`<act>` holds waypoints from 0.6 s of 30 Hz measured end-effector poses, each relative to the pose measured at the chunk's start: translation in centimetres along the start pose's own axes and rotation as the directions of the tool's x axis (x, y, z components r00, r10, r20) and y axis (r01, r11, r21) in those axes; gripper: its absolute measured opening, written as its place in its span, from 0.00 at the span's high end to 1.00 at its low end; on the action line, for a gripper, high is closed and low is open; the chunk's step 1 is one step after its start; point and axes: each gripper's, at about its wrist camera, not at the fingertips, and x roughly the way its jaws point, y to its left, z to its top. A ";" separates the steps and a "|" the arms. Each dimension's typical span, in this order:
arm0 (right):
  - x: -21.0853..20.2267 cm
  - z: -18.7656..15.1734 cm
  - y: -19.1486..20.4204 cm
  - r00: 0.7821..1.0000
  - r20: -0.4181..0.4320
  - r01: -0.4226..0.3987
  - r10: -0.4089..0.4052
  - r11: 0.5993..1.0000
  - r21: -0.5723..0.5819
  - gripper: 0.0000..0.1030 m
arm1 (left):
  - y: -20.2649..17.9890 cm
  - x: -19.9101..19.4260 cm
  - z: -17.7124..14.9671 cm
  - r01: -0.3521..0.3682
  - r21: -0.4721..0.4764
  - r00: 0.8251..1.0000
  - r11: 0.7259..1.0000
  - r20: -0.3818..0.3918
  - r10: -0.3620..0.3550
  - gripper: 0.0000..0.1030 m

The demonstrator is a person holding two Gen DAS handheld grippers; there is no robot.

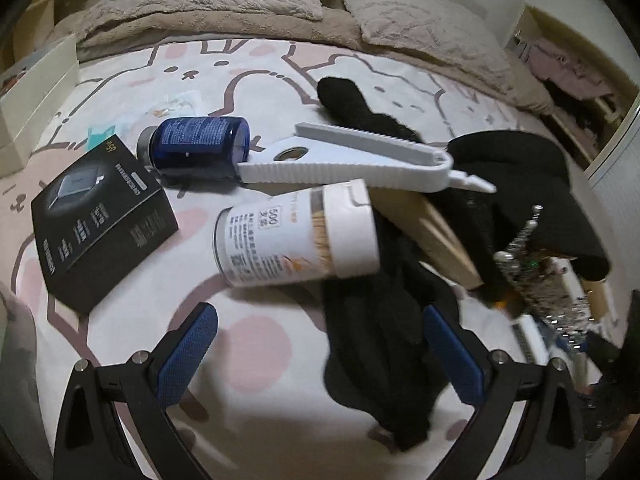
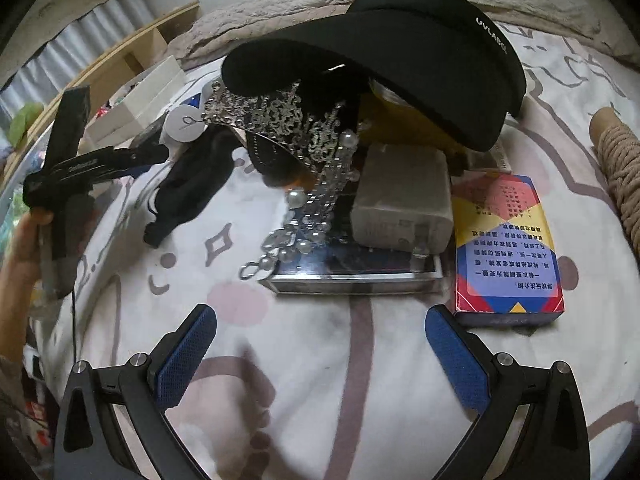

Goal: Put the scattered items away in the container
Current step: 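Lower left gripper to the white toothpick bottle while right lowers to the dark boxed book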

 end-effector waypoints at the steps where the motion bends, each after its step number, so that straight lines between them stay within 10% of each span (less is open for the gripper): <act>1: -0.1 0.0 -0.4 1.000 0.008 0.003 -0.003 1.000 0.016 0.00 | 0.1 0.2 0.1 -0.003 0.001 1.000 1.000 -0.004 0.003 0.00; 18: -0.7 -0.4 -2.7 0.993 0.075 0.094 -0.095 0.995 0.021 0.00 | 1.5 2.5 3.3 -0.002 -0.026 0.999 1.000 0.044 0.003 0.00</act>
